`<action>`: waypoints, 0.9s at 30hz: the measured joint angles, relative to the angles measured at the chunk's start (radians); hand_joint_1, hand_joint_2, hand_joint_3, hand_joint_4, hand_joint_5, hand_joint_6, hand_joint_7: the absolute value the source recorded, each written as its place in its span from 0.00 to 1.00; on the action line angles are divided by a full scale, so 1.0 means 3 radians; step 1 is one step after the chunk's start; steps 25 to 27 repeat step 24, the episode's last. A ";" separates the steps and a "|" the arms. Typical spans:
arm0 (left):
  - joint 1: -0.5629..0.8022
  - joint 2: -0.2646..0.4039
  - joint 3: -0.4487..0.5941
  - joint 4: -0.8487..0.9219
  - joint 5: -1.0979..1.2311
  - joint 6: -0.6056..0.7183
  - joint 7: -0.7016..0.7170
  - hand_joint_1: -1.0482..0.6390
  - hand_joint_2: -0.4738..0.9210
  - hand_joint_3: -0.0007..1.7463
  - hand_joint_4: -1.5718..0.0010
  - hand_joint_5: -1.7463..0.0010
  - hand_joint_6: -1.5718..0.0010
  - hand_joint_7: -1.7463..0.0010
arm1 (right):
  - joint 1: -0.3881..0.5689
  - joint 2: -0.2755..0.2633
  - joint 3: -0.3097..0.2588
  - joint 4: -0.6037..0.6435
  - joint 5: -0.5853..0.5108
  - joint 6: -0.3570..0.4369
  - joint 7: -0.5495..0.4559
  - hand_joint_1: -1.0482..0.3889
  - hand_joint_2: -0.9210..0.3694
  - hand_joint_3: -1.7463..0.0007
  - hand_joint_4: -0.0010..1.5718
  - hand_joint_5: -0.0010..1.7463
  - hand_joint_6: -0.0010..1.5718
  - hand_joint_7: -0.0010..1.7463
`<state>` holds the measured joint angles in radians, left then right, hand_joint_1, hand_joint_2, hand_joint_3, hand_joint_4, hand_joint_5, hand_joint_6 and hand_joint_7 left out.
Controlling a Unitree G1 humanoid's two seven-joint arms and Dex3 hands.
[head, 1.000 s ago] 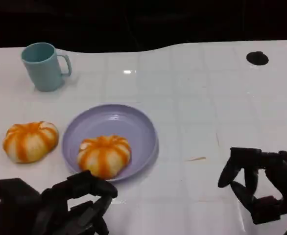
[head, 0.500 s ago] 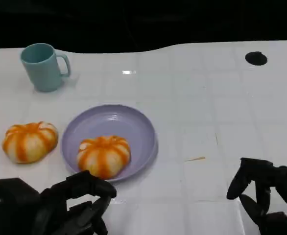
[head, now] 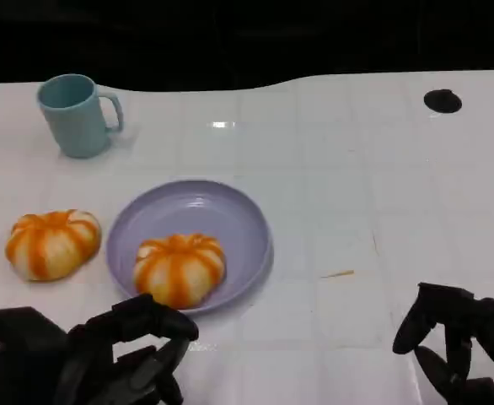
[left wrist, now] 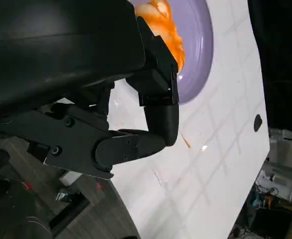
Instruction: Grasp the bread from the table and place it into the plate.
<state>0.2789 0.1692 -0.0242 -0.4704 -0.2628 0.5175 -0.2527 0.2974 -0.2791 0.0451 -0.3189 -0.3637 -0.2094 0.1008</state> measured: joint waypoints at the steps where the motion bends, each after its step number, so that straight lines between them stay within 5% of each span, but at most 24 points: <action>1: 0.0000 0.0005 0.0000 0.0000 0.0006 -0.0004 0.0000 0.42 1.00 0.28 0.60 0.00 0.61 0.26 | 0.0000 0.0000 0.0000 0.0002 -0.0001 -0.0001 -0.0004 0.66 0.40 0.34 0.61 1.00 0.52 0.80; 27: 0.0007 0.0025 0.0010 0.0081 0.0008 -0.0140 -0.0048 0.43 0.99 0.28 0.59 0.00 0.60 0.26 | -0.0045 0.0015 0.0080 0.0201 -0.0078 -0.0045 -0.0095 0.68 0.42 0.34 0.62 1.00 0.55 0.77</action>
